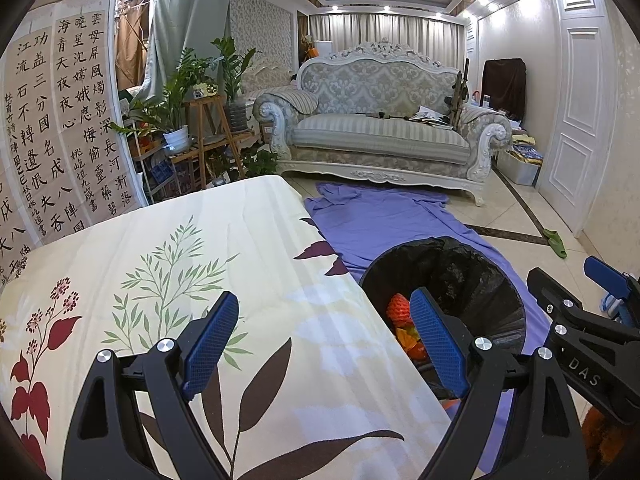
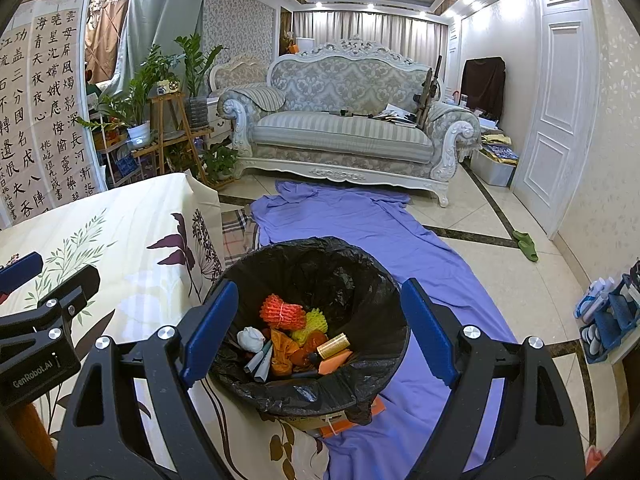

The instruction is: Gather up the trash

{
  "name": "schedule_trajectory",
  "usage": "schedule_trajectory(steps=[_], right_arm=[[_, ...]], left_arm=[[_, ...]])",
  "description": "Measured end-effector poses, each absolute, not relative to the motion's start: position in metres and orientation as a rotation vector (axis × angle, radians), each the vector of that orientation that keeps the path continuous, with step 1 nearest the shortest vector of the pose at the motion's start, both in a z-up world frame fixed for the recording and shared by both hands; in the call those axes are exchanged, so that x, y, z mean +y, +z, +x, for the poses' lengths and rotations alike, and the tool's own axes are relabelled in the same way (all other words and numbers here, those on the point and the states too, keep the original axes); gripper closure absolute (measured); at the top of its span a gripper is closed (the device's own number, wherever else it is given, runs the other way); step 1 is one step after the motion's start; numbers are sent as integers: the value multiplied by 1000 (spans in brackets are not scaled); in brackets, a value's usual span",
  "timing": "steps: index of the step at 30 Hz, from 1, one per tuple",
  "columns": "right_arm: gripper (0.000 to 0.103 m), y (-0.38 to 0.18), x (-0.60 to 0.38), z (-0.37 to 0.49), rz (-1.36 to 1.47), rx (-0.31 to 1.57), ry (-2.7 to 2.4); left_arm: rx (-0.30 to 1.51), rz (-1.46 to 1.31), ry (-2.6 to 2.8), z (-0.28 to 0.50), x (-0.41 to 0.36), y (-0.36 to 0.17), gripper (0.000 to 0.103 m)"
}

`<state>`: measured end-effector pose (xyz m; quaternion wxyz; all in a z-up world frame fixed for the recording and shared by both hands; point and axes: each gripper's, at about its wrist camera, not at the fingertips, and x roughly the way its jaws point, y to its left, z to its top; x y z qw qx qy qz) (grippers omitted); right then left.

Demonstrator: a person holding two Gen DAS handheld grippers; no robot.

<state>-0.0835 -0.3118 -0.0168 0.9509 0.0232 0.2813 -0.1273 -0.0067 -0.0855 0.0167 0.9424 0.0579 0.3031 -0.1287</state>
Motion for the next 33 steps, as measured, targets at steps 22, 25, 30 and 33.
schedule_trajectory(steps=[22,25,30,33], right_arm=[[22,-16,-310,-83,45,573,-260],[22,-16,-310,-83,46,573,-260],[22,-16,-310,-83,46,573,-260],[22,-16,-310,-83,45,573,-259]], left_arm=[[627,112,-265,-7,-89,11,18],[630,108,-267,-8,-92,10,18],[626,108,-261,-8,-93,9,18],[627,107,-264,-7,-91,10,18]])
